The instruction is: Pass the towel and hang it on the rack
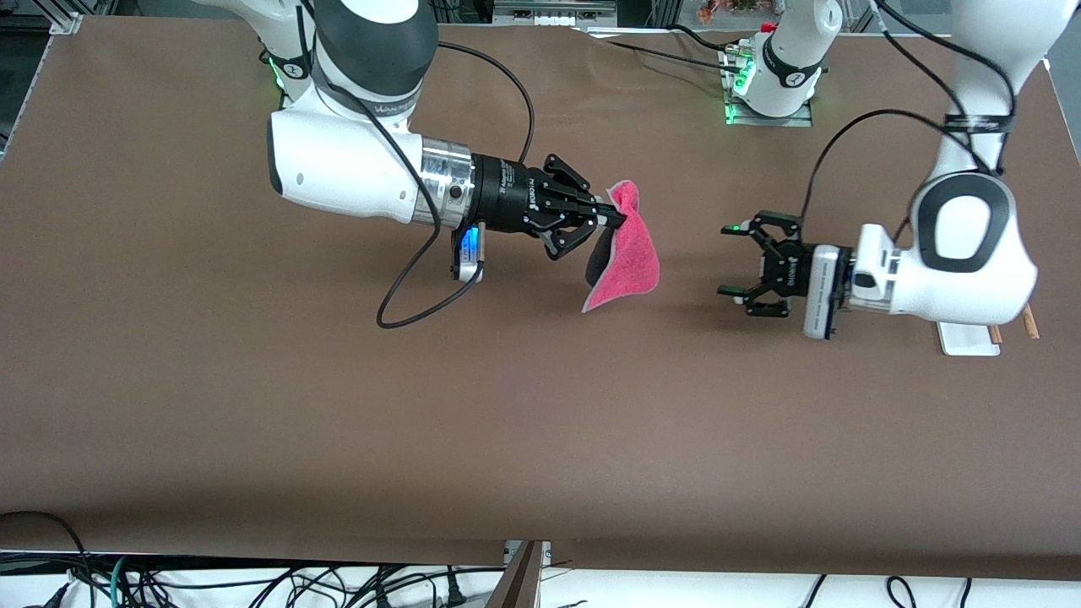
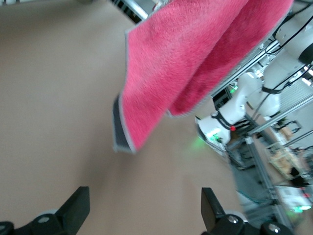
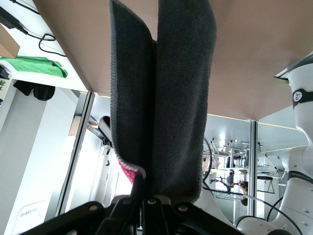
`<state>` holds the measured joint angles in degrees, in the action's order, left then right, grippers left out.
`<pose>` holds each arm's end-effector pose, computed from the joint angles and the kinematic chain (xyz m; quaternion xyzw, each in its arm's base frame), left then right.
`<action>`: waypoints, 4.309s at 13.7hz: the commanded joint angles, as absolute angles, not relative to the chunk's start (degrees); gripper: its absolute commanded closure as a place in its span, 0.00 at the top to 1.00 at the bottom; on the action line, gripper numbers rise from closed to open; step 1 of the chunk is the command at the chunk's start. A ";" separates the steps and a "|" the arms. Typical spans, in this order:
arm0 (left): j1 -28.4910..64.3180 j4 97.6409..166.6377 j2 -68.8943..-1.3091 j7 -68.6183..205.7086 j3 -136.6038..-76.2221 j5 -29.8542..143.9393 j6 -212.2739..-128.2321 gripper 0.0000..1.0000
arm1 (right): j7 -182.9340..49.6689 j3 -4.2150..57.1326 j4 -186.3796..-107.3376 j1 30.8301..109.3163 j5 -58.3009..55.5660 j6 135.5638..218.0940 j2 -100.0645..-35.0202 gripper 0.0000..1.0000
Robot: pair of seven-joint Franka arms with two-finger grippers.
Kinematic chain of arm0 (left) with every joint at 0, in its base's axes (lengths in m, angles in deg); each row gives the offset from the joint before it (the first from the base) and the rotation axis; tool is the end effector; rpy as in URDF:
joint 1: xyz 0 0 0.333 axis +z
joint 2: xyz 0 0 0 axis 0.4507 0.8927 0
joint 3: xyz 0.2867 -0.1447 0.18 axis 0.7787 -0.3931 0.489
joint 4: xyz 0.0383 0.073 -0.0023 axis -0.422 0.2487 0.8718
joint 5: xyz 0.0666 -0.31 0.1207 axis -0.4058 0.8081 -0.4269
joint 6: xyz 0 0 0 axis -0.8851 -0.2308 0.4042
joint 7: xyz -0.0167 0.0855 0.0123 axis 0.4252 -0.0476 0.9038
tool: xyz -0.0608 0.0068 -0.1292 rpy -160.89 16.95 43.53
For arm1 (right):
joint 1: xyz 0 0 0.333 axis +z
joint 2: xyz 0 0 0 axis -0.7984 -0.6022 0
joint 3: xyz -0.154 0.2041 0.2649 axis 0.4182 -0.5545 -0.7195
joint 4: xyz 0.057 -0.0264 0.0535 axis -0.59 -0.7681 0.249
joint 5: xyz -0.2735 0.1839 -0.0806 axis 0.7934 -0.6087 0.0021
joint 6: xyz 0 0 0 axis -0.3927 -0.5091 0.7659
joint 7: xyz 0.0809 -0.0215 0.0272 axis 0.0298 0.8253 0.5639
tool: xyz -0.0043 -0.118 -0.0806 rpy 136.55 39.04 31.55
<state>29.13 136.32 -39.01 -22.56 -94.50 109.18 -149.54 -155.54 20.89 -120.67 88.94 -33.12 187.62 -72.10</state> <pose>0.5673 -0.1482 0.4150 0.7137 -0.4468 0.1529 0.5173 0.5581 0.4794 0.5876 -0.6452 0.5312 0.3576 0.4168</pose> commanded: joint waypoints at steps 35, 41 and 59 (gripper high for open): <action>38.12 120.33 -40.07 -19.03 -104.17 36.52 -138.54 0.00 | -134.44 28.73 -119.90 75.39 -18.94 156.86 -69.40 1.00; 48.98 119.61 -39.55 -19.82 -100.48 27.02 -132.73 0.00 | -118.71 31.99 -125.27 75.39 -0.07 147.62 -62.54 1.00; 72.22 114.17 -22.49 -33.00 -100.04 24.85 -155.82 1.00 | -82.56 22.71 -137.13 61.79 34.24 152.96 -53.66 1.00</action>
